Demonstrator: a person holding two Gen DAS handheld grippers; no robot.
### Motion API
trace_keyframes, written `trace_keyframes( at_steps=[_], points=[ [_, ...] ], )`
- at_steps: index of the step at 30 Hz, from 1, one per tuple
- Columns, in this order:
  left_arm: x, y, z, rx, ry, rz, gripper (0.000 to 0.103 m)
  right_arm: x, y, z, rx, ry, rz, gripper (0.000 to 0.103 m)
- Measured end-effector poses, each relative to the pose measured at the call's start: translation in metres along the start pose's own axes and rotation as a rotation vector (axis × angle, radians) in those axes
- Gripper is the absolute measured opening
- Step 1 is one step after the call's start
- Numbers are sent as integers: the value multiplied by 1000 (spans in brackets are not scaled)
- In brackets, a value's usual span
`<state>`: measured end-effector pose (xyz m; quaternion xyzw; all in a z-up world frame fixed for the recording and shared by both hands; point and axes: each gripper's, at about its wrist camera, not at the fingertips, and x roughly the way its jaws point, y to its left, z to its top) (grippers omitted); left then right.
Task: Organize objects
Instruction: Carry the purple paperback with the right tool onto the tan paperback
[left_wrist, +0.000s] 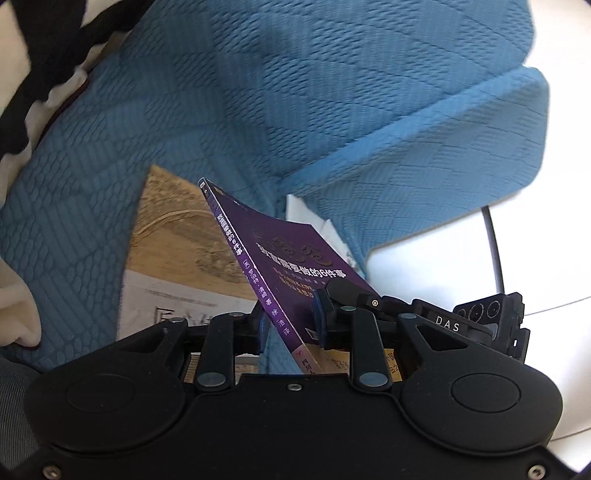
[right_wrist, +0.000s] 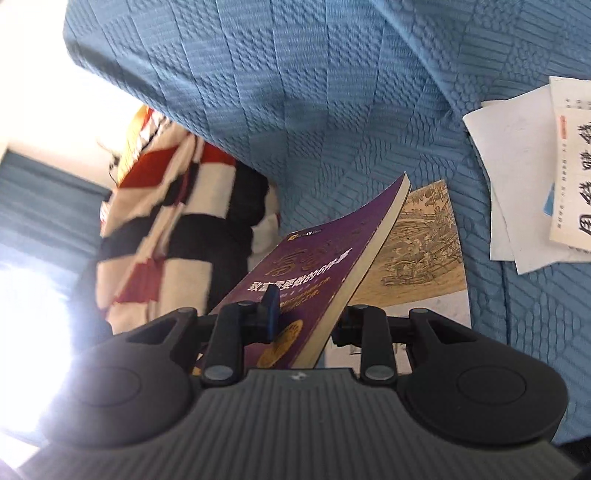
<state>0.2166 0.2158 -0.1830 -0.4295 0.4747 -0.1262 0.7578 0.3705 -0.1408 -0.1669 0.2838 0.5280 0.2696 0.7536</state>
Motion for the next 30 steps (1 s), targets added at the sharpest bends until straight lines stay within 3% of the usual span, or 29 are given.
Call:
trace_keyframes(
  at_steps=[15,27,29,30],
  points=[
    [39,56,0,-15,68,51,25,52,-34,-20,21,45,-34,31],
    [75,75,-21,-2,182,207,31,72,-65,-38,154,122,-108,35],
    [81,76,-23,6,192,250,28,74,-67,-39,153,124,-130,35],
    [83,76,-24,17,197,280,22,75,-67,-39,143,127,-145,35]
  ],
)
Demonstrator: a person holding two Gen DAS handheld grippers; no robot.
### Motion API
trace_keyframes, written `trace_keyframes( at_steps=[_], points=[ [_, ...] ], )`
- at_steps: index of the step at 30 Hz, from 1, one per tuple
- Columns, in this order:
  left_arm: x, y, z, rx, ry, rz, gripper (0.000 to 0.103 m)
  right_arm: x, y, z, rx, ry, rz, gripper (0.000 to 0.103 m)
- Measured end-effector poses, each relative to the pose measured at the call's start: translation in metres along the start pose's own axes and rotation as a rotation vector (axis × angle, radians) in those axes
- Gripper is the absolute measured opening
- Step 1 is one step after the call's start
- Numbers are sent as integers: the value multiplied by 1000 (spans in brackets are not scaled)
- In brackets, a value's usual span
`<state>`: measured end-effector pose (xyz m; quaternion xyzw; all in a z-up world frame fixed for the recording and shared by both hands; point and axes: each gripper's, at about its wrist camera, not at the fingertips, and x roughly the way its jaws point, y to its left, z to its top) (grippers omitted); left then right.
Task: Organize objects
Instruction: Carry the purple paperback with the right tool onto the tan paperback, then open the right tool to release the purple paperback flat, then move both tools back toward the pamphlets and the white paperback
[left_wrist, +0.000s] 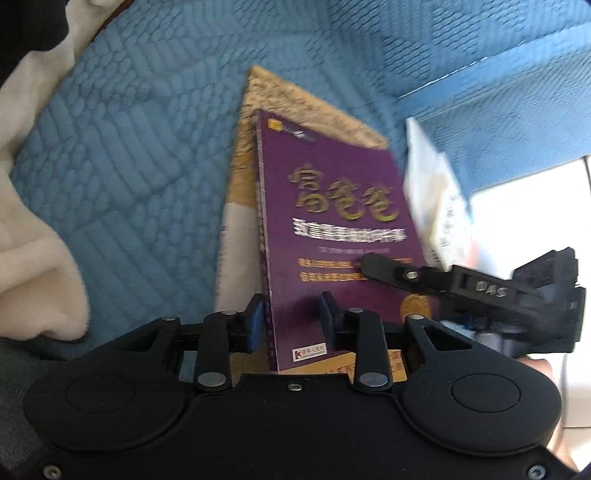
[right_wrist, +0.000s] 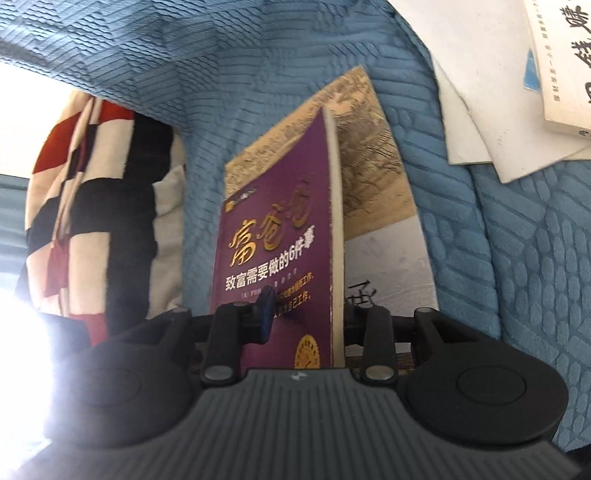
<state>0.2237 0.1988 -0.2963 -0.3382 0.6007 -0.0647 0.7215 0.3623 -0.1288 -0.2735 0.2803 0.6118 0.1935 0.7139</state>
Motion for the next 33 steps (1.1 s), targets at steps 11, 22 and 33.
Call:
trace_keyframes(
  at_steps=[11,22,33],
  points=[
    [-13,-12,0,10,-41,49,18,-1,13,-1,-34,4,-114,45],
    [-72,-66,-20,122,-184,76,30,-66,72,-22,-325,-155,-294,49],
    [-134,-142,-61,275,-366,118,33,-149,108,-54,-450,-338,-289,49]
  ],
)
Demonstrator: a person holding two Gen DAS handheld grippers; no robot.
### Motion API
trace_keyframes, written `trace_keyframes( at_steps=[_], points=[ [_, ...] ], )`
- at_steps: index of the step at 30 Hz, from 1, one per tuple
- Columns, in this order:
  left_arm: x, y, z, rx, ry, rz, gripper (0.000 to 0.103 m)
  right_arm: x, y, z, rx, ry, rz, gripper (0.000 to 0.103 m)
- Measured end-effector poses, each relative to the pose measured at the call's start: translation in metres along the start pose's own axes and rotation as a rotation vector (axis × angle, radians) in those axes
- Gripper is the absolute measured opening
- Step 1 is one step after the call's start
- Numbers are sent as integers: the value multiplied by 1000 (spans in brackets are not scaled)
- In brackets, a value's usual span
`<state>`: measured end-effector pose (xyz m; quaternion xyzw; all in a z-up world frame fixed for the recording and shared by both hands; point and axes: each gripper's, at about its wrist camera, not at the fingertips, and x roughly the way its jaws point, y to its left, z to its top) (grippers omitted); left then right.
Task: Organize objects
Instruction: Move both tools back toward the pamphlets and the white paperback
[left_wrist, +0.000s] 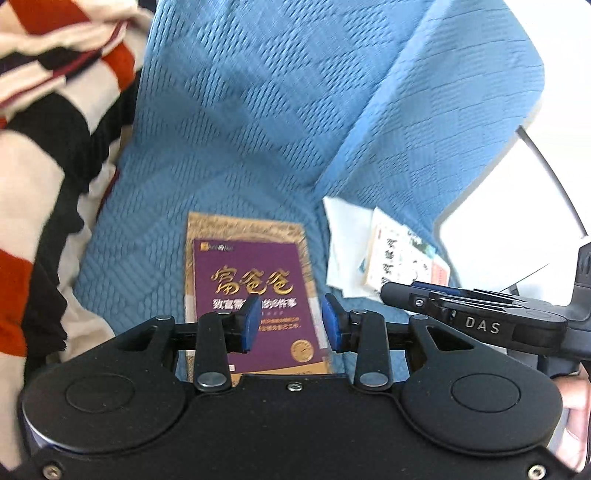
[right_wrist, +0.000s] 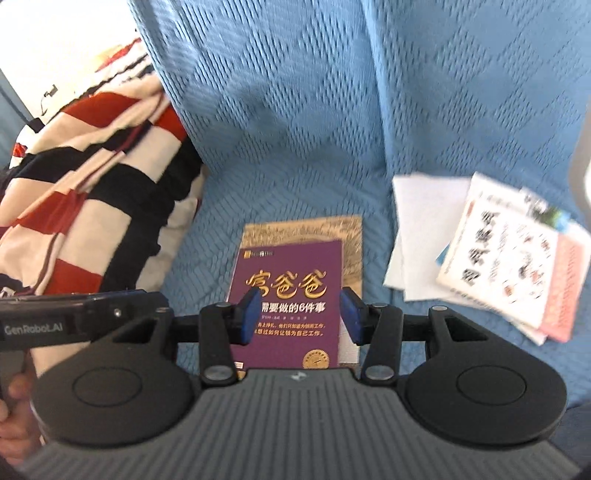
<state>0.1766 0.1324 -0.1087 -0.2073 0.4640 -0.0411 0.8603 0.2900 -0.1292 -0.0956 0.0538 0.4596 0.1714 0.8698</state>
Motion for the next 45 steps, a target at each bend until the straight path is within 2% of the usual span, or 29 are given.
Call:
trace_keyframes(
  at_steps=[4,12,16,28,35,45],
  points=[
    [-18,-19,-3,10,-28,14,33,-33,-3,-4,-28,-71,-17,49],
    [-43,-48,-18,27,-75,-4,34,-83,-10,-18,-36,-142,-32,49],
    [-58,-61,-30,31,-107,-23,36,-102,-11,-33,-12,-157,-22,49],
    [-83,-87,-70,34,-129,-42,38,-146,-24,-78,29,-185,-88,49],
    [-94,-101,-86,48,-137,-45,41,-167,-27,-91,30,-217,-97,49],
    [-98,-117,-97,52,-143,-56,43,-180,-40,-101,48,-220,-91,49]
  ],
)
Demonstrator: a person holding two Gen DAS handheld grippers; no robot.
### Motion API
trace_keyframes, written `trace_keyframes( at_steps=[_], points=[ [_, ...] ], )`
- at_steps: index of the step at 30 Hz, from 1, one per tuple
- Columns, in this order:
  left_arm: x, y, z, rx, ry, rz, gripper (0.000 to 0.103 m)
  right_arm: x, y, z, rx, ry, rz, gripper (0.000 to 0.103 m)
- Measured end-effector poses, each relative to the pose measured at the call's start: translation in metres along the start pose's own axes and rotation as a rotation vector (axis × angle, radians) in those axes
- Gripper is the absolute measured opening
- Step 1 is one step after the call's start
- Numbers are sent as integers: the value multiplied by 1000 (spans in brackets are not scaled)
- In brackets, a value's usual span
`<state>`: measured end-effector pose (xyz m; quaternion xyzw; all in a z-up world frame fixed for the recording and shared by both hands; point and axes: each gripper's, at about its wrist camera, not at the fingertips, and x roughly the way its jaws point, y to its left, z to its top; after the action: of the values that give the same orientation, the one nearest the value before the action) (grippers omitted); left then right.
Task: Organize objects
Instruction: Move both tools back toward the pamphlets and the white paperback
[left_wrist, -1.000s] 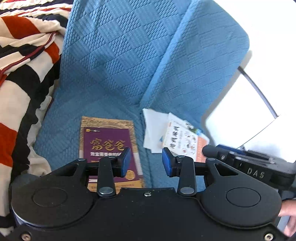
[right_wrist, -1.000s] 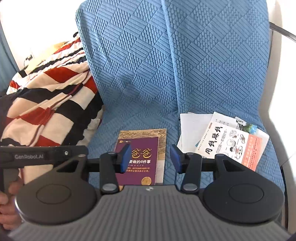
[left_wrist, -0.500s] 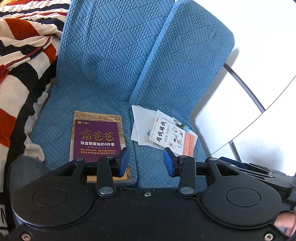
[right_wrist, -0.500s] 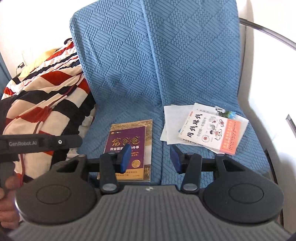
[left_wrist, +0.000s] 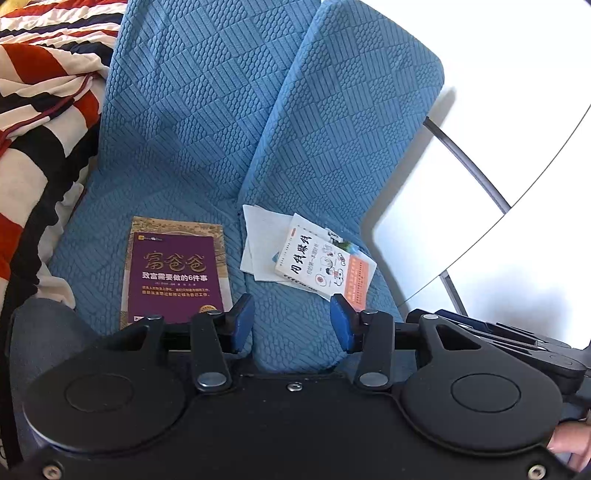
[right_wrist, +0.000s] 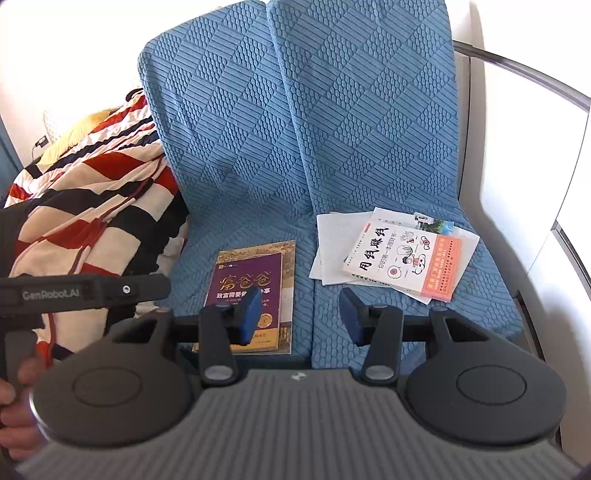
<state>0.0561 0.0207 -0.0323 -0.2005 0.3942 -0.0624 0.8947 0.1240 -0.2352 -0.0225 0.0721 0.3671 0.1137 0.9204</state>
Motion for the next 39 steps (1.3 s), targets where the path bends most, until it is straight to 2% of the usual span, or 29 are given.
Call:
trace_keyframes(
  at_steps=[8,22,34,36,37,39],
  points=[
    [14,-22,5,4,5,-1,46,-5,-24,3,20,-13,-13,49],
    [44,-84,9,63,31,-40,46,-9,-79,6,60,-14,-54,49],
    [84,-99,17,47,72,-45,46,8,-121,7,135,34,-75,50],
    [93,-99,20,38,77,-50,49,13,-129,8,154,38,-73,68],
    [97,-99,22,32,79,-53,51,16,-132,9,164,35,-73,81],
    [108,-99,24,20,83,-60,56,22,-140,10,173,40,-74,83]
  ],
)
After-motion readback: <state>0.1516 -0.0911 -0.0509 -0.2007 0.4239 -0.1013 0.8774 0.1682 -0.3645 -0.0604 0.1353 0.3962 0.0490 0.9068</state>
